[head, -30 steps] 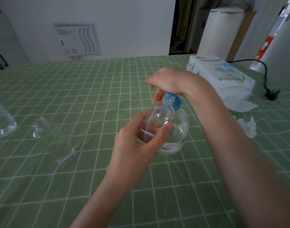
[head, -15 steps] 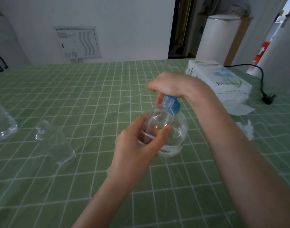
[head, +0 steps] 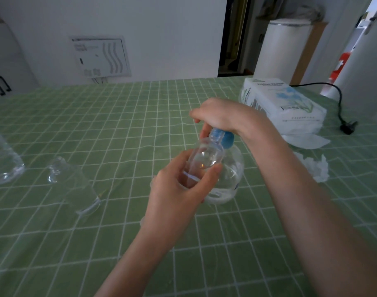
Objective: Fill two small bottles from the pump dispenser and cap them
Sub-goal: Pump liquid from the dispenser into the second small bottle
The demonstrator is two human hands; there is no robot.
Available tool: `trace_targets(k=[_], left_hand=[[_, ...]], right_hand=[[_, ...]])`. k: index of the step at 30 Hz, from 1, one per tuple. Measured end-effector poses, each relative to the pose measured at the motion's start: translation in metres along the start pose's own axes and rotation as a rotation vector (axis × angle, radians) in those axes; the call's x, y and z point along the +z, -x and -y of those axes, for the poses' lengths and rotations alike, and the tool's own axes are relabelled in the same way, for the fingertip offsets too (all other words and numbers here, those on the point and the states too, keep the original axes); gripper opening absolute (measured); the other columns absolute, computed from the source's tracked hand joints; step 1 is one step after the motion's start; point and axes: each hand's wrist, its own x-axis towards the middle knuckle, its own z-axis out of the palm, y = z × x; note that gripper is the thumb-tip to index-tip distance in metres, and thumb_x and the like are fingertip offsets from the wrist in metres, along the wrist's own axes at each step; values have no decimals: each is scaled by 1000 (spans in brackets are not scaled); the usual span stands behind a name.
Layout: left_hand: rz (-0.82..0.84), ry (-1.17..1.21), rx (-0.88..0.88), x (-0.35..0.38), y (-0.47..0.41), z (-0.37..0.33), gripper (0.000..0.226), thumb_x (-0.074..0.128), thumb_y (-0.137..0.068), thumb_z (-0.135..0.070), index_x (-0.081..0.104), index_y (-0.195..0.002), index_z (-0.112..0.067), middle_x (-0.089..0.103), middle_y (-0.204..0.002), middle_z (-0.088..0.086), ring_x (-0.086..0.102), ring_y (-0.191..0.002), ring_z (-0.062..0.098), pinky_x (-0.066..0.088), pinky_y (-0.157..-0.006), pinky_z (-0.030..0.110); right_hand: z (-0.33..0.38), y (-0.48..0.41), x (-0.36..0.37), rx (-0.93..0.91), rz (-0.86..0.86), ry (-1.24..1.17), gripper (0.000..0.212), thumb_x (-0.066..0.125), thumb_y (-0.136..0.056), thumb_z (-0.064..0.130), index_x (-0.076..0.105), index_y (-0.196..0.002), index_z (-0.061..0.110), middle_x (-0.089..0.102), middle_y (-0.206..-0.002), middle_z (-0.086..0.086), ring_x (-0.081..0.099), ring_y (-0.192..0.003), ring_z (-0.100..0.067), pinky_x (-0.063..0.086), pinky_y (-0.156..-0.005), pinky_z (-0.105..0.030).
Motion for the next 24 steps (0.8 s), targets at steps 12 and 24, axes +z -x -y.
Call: trace_targets(k=[12,24], left_hand=[[-1,2,31,0,-1,-1,27,62,-69,-48,65,-90,-31,66,-60,-17,60,-50,-3,43,-45,11],[9,11,26,-1,0,-2,28,61,-65,-50,64,-87,-34,67,-61,-16,58,-48,-4,43,-44,10]], right_hand=[[2,0,-5,5,5,-27,38,44,-95,31,58,-119,6,66,-111,-12,58,-104,-26,36,-76,-35],[-2,-1,1,-6,-21,-42,45,42,-96,34,52,-130,6,62,-120,-15,59,-104,-28,39,-86,-35]])
